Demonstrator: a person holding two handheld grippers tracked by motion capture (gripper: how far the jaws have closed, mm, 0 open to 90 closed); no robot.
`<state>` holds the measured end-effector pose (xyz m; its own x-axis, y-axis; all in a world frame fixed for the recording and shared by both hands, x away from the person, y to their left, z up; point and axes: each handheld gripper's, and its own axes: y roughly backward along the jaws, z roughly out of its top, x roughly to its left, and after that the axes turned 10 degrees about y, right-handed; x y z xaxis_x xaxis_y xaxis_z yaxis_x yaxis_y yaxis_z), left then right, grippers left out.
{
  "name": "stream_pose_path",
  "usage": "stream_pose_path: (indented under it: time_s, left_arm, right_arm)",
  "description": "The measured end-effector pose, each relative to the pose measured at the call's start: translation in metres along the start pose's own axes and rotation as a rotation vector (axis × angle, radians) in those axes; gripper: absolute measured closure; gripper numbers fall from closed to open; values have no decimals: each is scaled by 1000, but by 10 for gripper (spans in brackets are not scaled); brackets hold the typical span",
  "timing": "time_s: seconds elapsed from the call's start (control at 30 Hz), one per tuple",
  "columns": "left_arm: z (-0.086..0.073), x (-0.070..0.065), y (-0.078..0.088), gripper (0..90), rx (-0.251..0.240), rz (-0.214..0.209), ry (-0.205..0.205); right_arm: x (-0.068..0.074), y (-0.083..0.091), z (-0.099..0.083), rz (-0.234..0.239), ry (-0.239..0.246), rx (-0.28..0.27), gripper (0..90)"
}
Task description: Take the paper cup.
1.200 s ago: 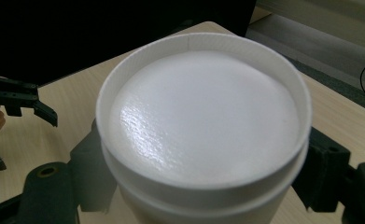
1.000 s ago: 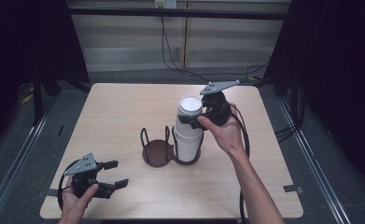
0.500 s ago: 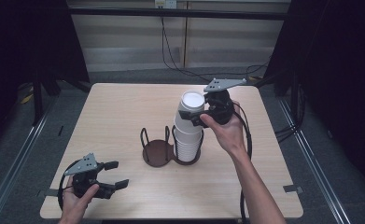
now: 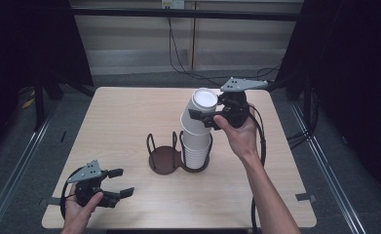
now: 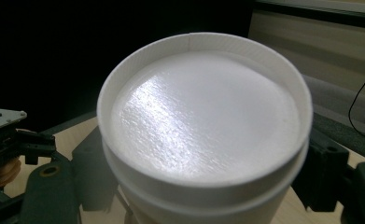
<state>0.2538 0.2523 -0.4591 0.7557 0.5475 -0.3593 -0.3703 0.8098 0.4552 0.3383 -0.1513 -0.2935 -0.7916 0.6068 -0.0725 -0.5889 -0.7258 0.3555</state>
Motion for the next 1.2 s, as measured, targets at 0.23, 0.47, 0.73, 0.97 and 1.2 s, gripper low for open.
stream_pose_path:
  time_s: [0.23, 0.47, 0.73, 0.97, 1.2]
  left_arm:
    - [0, 1, 1, 164, -6, -8, 6]
    - [1, -1, 1, 164, -7, -7, 3]
    - [2, 1, 1, 164, -16, 3, 11]
    - [2, 1, 1, 164, -24, 13, 13]
    - [2, 0, -1, 164, -19, 2, 21]
  right_arm:
    - [1, 5, 1, 15, -5, -35, 227]
    - [0, 15, 3, 23, -37, -108, 229]
    - [-3, 26, 6, 19, -56, -143, 229]
    - [-5, 35, 11, 31, -65, -179, 230]
    - [-6, 44, 7, 45, -83, -203, 230]
